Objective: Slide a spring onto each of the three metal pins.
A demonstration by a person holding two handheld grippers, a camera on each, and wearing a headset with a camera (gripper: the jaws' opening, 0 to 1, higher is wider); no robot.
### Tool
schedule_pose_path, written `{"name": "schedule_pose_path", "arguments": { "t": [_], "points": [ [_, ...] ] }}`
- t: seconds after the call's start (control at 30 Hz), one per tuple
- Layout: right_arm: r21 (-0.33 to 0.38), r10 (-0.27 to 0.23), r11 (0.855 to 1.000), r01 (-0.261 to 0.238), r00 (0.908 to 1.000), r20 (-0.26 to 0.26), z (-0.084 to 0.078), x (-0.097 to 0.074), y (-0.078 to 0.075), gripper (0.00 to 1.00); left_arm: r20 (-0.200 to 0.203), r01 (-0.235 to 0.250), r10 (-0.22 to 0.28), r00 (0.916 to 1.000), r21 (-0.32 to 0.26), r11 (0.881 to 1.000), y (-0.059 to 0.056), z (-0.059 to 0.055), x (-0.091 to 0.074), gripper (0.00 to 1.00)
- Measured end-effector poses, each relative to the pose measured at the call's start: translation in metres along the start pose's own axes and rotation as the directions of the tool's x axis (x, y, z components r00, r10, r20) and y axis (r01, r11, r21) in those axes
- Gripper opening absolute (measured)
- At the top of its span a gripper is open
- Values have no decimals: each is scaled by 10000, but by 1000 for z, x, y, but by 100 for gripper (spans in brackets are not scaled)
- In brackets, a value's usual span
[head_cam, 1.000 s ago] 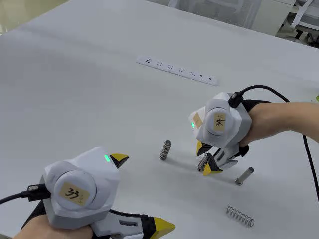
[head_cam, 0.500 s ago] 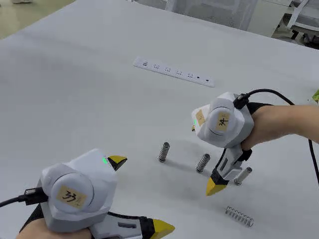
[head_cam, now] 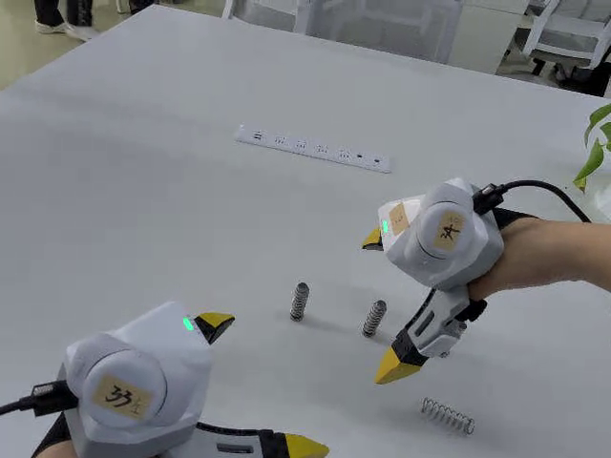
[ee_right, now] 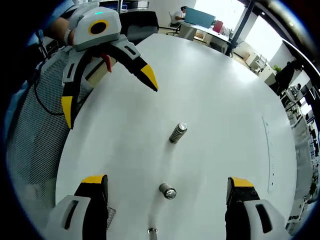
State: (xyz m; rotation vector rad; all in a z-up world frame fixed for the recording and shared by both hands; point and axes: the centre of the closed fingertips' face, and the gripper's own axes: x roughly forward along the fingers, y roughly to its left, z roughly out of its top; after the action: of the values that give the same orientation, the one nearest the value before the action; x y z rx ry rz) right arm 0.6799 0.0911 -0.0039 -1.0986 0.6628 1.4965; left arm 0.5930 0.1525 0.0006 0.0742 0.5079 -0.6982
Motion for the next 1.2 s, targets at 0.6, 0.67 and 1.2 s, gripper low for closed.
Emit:
{"name": "schedule_pose_path", "arguments": {
  "t": [0.6,0.67,1.2],
  "points": [
    [1894,-1207,9771,971,9858,1171,-26,-41,22,99,-207,519,-511,9985,380,9979,-10,1,8,96],
    [2118,-1243,9724,979,9855,1151,-33,-42,27,99,-226,570,-561,9982,427,9975,-11,2,9,95],
    [3814,-1947,9150,1313,9718,1328,-74,-56,57,99,-379,747,-722,9967,690,9948,-12,4,13,95]
  ]
}}
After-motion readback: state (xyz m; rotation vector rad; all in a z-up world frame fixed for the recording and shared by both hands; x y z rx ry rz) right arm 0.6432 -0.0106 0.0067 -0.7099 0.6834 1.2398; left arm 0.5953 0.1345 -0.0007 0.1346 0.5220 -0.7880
